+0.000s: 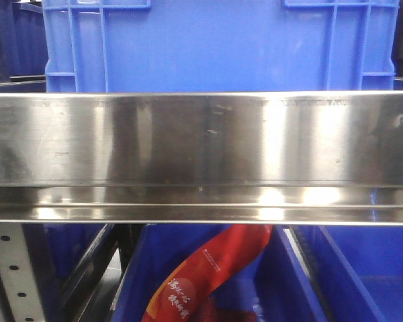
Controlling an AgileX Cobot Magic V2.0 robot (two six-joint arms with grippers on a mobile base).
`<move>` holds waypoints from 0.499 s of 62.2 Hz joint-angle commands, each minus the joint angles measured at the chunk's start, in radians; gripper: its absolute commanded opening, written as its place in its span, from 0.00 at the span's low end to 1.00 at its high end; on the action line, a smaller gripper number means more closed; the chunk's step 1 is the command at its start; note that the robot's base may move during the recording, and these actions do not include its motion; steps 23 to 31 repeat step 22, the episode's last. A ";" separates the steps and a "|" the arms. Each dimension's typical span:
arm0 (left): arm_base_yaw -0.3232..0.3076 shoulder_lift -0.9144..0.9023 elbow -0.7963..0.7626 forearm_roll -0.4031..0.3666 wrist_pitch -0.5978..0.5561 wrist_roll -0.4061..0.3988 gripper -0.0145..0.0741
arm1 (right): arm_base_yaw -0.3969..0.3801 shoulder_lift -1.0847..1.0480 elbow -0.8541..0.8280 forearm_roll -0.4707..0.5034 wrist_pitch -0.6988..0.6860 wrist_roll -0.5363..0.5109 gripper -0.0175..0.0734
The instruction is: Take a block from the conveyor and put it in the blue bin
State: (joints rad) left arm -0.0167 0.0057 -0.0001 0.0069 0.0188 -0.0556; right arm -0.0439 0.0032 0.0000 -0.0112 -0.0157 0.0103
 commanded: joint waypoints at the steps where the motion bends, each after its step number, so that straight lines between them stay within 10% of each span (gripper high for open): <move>1: 0.003 -0.006 0.000 0.004 -0.012 -0.005 0.04 | -0.006 -0.003 0.000 -0.005 -0.022 -0.003 0.01; 31: 0.003 -0.006 0.000 0.004 -0.012 -0.005 0.04 | -0.006 -0.003 0.000 -0.005 -0.022 -0.003 0.01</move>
